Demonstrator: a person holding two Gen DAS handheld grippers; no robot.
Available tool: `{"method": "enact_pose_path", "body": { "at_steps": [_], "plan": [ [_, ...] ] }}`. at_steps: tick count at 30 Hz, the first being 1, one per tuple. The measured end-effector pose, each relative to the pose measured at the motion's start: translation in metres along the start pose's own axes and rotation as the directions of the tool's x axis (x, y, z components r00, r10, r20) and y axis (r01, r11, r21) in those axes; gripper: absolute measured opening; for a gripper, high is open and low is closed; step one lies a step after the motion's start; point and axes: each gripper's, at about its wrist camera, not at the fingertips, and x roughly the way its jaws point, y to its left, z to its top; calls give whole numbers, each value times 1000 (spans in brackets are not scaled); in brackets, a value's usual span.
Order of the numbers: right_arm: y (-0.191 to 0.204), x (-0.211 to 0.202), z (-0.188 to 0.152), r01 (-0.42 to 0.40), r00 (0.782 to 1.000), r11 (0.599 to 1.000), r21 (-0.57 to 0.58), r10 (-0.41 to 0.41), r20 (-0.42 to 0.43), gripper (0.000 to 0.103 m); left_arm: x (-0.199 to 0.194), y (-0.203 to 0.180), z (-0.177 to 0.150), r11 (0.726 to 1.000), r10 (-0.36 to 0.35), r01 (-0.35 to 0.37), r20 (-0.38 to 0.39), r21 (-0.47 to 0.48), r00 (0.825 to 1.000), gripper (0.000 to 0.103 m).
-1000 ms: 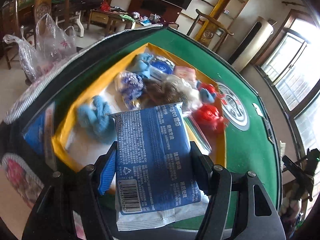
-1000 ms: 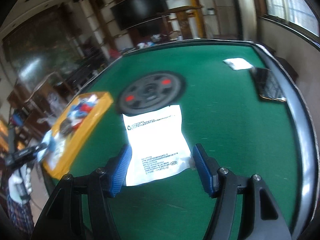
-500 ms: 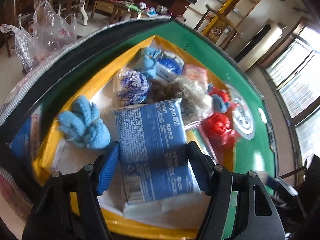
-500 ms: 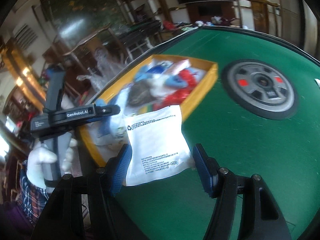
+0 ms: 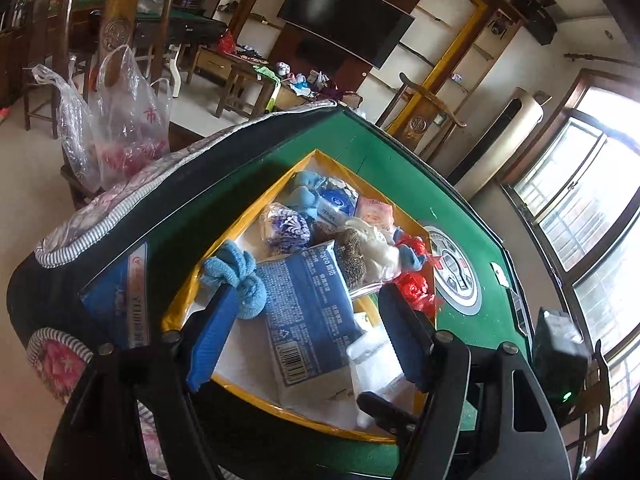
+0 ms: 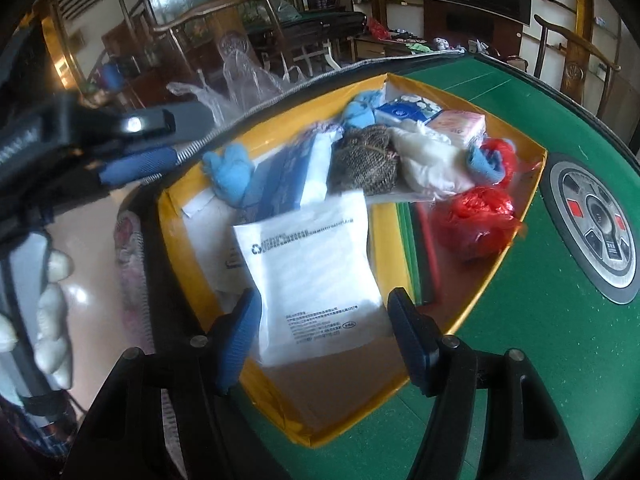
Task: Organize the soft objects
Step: 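Release the blue wipe pack in the tray with left while right releases the white packet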
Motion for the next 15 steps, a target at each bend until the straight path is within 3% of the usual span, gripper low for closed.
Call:
{"method": "enact_pose_path", "body": {
  "at_steps": [8,15],
  "plan": [
    [6,-9,-7,72,997,997,-41,-72,8,74,-4,-5,-3,998,42,-44,31,37,999,72],
    [-11,-43,-19,37,991,998,43,-42,123,75,-13,-22,-8,982,148,-159,112,104,983,74]
  ]
}}
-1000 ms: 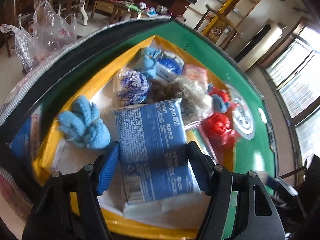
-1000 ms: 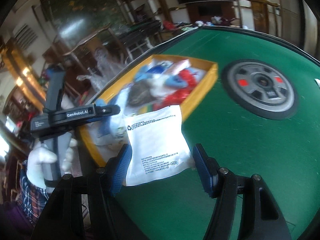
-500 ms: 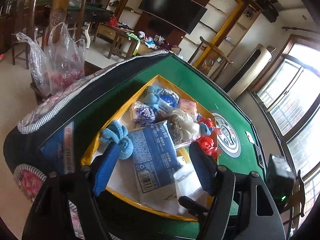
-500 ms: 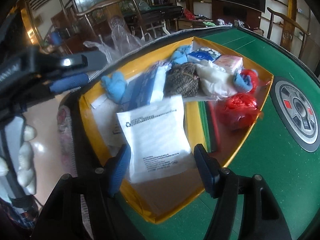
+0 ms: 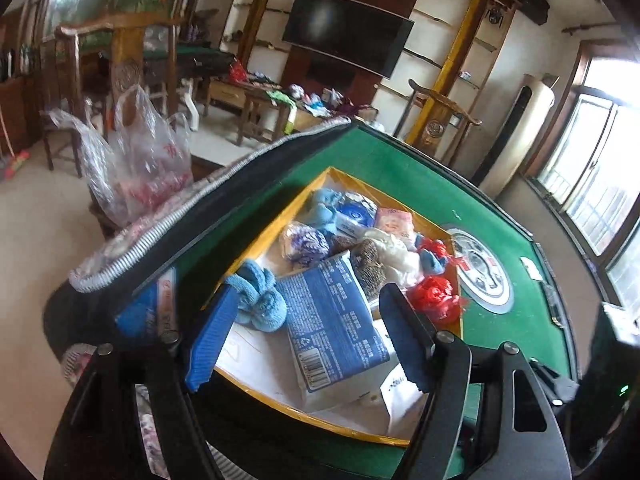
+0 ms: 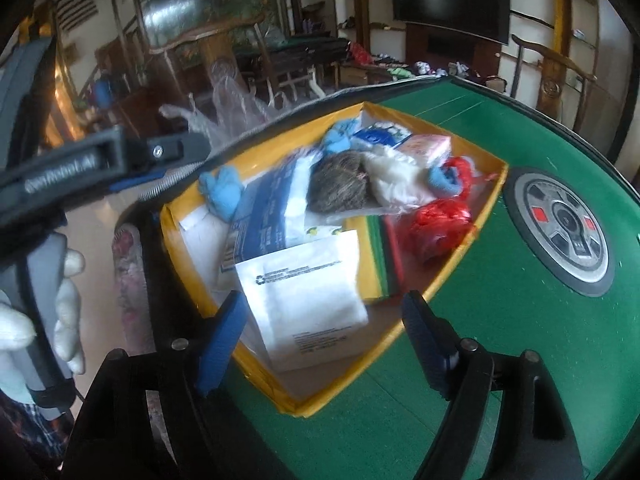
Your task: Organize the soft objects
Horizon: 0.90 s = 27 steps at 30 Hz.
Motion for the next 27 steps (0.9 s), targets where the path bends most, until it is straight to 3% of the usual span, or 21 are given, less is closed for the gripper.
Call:
{"method": "enact_pose_path", "body": {
  "at_steps": [7,13,16,20,23,25,26,27],
  "plan": [
    [-39,-15,-13,1,999,992,127,-5,34,76,-16,-24,-2,989,128,-134,91,64,988,79],
    [-60,-27,-26,1,999,984,181,-11,52,76,-32,-47,-4,969,212,-231,175,94,961,83],
    [-66,-34,-32,2,998,982,187,-14,63,76,-41,-58,-5,951,269,-295,221,94,937,83],
    [-73,-41,-39,-2,997,982,191,-14,79,76,-52,-70,-7,941,288,-323,264,98,920,86],
    [-76,-48,-42,-4,995,981,194,-16,100,76,-66,-78,-9,933,305,-349,326,85,895,86],
    [-78,-55,-43,-8,992,981,195,-18,128,76,-84,-82,-12,939,286,-339,406,63,868,86],
    [-78,-61,-44,-12,988,981,195,-18,151,76,-93,-82,-14,943,273,-328,441,52,855,89],
    [-78,-66,-45,-11,985,981,194,-22,172,76,-102,-83,-15,948,260,-316,475,39,841,98]
  ]
}}
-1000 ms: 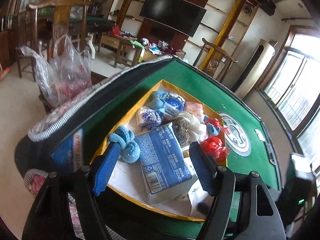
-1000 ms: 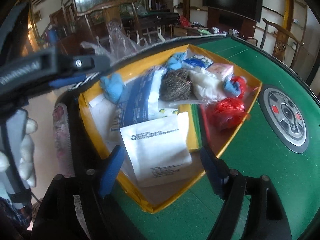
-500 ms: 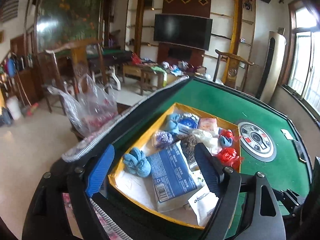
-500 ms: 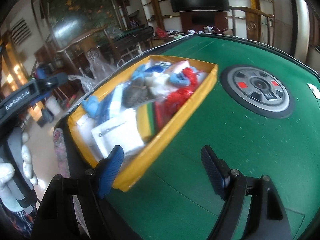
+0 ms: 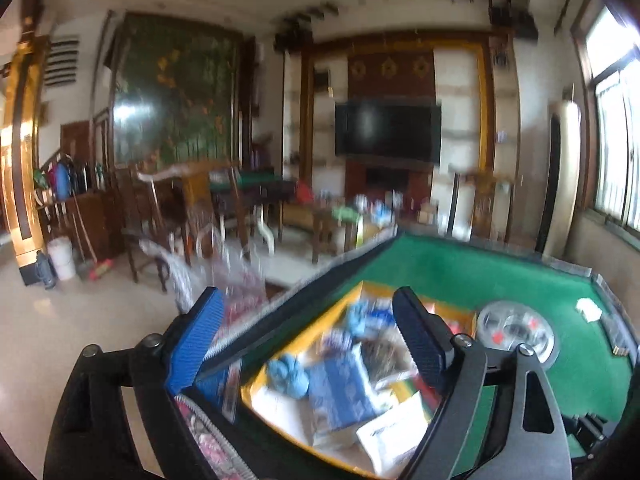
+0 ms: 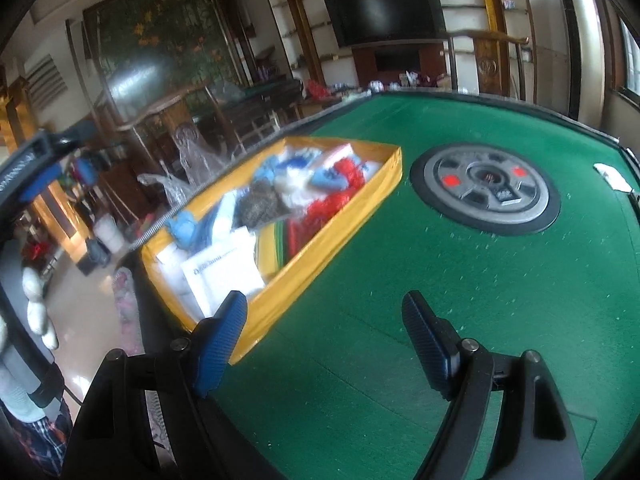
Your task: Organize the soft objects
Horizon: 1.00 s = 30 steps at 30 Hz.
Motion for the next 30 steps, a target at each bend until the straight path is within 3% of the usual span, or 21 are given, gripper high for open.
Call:
{"method": "enact_pose_path", "body": {
  "at_steps": [2,4,7,9,10,16,20,24,30],
  "plan": [
    [1,-14,1,16,997,1000,-11,-15,72,76,-11,4,5,999,-24,26,51,-31,998,103],
    [7,-31,0,80,981,997,-21,-75,178,76,-15,5,9,997,-57,59,43,-44,997,103],
    [18,-60,-7,226,906,974,-20,-203,371,102,-12,-2,13,997,-72,72,-13,-4,997,103],
    [23,-70,-12,260,863,965,-17,-225,452,102,-10,-8,11,998,-60,61,-39,32,997,103],
    [24,-70,-12,270,857,963,-20,-231,461,102,-10,-10,10,998,-57,59,-50,38,997,103],
    [33,-37,-3,314,914,945,-90,-276,296,102,6,-17,-2,997,-71,77,-175,28,982,103],
    [42,-13,-12,275,954,948,-157,-250,165,102,21,-15,-12,998,-62,67,-242,11,968,103],
    [50,4,-18,251,967,947,-203,-238,88,102,33,-9,-23,998,-69,67,-313,-17,947,103],
    [63,23,-17,259,965,933,-249,-259,34,102,54,-4,-37,994,-106,97,-408,-43,907,103]
  ]
}}
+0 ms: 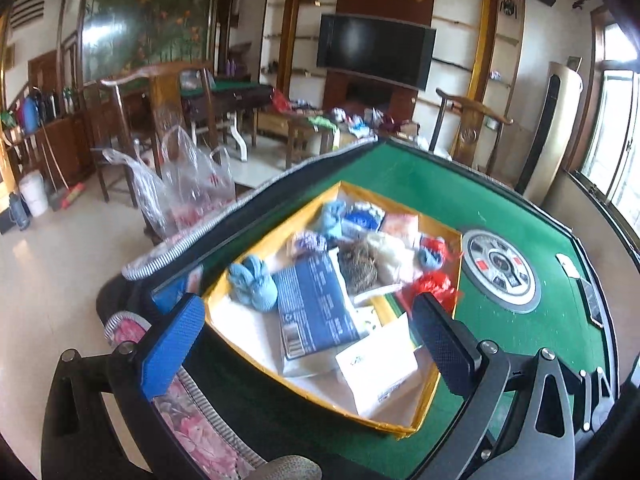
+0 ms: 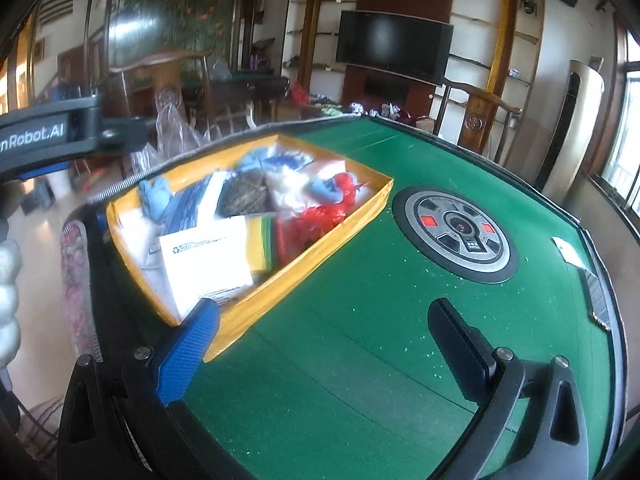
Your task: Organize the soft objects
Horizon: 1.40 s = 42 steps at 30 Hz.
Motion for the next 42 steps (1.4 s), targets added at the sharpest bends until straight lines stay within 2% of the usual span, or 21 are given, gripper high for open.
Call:
{"method": "enact_pose_path", "body": {
  "at_steps": [9,16,26,42],
  "plan": [
    [1,14,16,10,999,1000,0,-10,-38,102,32,7,-2,999,-32,32,-103,-1,994,103],
    [7,22,28,6,999,1000,-6,-6,-52,102,49,15,-1,1000,-26,24,-143,-15,989,103],
    [20,35,36,-11,997,999,-45,7,-76,102,61,22,2,1000,-19,15,-170,-27,985,103],
    [9,46,36,-22,994,1000,-15,20,-107,102,72,18,4,1000,-21,17,-208,-23,978,103]
  ]
}}
